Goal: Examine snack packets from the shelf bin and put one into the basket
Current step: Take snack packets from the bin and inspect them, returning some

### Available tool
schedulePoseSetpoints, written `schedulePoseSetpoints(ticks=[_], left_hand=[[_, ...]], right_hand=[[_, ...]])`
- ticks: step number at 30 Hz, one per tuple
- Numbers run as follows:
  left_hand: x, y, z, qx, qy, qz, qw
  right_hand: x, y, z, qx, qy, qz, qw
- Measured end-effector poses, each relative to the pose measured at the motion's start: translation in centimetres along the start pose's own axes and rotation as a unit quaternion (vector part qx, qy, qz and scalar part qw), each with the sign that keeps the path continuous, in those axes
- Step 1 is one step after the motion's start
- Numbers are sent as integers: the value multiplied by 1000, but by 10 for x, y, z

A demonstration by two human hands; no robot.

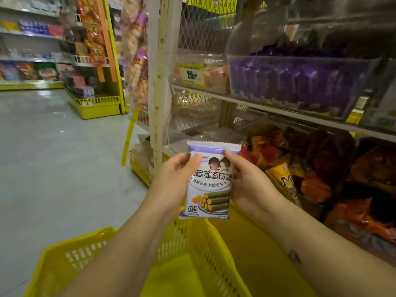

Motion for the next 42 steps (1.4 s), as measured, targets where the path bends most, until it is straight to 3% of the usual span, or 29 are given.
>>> schedulePoseSetpoints(ticks=[6,12,17,27,34,38,42], left_hand=[[-16,1,16,46,-21,-11,999],[-25,-4,15,60,-47,-34,997],[-24,-5,7,36,-41,-87,995],[-22,-7,-7,15,-29,-110,993],[-10,-1,-17,69,-198,-167,963],[-10,1,-19,110,-217,-114,963],[-13,-7,-15,174,-81,59,980]], right_hand=[[12,-1,-2,-21,97,-24,995],[23,-4,1,-9,87,-36,995],[24,-7,4,31,36,-8,999],[22,-19,21,129,-162,-19,978],[6,-30,14,133,-282,79,947],[4,-31,11,113,-251,60,959],[11,-28,13,87,-174,-2,981]])
Point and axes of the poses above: each hand's wrist, its own y-axis towards the middle knuckle, its own x-axis out of the back of the hand, z = x × y, the point moved 4 cm from there along y, towards the middle knuckle, and after that the axes turned 10 degrees about -x, right-handed, at the moved point
